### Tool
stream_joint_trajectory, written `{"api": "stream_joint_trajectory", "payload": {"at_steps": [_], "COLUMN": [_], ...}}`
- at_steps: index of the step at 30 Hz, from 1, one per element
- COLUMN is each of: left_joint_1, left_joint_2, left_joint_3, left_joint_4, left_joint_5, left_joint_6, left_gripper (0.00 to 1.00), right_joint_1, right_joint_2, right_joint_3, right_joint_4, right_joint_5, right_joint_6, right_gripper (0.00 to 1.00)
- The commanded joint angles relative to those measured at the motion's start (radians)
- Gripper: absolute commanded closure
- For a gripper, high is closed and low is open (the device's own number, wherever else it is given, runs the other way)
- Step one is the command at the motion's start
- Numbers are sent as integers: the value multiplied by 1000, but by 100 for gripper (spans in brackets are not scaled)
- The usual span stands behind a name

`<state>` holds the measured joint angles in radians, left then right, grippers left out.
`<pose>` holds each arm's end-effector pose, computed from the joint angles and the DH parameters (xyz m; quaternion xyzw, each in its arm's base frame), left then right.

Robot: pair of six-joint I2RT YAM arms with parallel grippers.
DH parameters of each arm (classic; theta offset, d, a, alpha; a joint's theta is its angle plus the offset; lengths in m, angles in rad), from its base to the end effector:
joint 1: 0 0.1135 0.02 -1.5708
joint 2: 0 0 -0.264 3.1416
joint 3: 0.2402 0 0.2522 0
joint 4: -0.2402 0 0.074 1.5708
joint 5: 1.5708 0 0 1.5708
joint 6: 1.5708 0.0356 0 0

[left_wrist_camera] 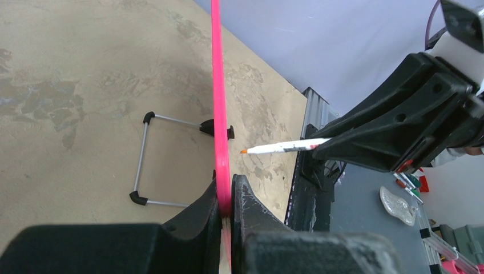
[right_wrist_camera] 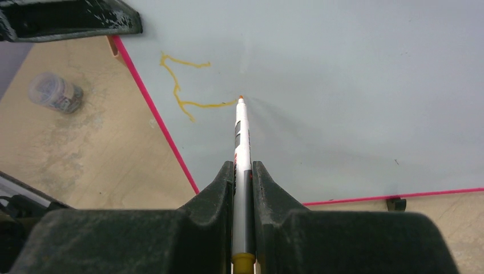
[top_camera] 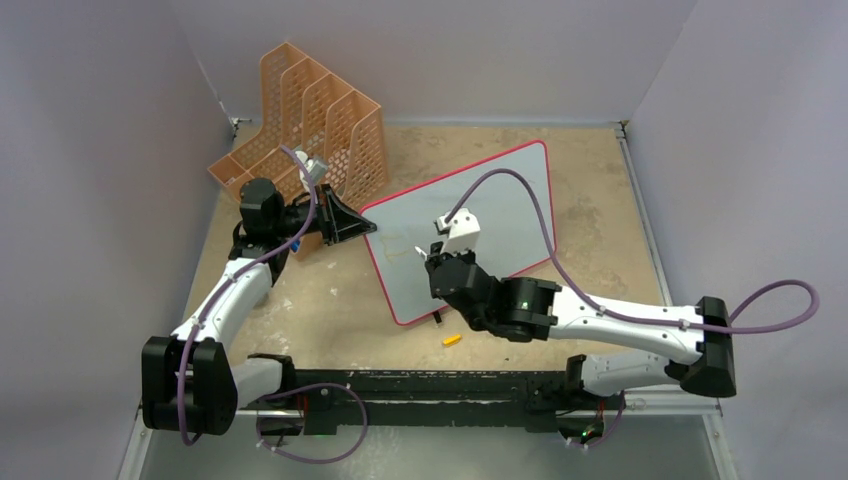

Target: Write a sentence on the whiteboard

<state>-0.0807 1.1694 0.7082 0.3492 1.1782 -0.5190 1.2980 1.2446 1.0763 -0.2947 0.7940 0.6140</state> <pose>0.2465 -0.0529 0.2914 0.2267 0.6856 -0.5594 0.4070 0.0987 0.2585 0.3375 -0.0714 0.8071 0.2066 0.5484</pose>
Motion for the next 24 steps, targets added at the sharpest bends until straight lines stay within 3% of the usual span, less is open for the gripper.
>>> {"api": "stream_joint_trajectory", "payload": {"at_steps": [1, 24], "left_joint_1": [-1, 1], "left_joint_2": [-4, 7], "left_joint_3": [25, 28], "left_joint_4": [40, 37], "left_joint_5": [45, 52], "left_joint_6": [44, 45], "left_gripper": [100, 100], "right_joint_1": [-12, -39], "right_joint_2": [-74, -64], "right_joint_3": [-34, -87], "right_joint_4": [84, 161], "right_joint_5": [-4, -9], "right_joint_6": [-46, -68], "right_gripper": [100, 100]}}
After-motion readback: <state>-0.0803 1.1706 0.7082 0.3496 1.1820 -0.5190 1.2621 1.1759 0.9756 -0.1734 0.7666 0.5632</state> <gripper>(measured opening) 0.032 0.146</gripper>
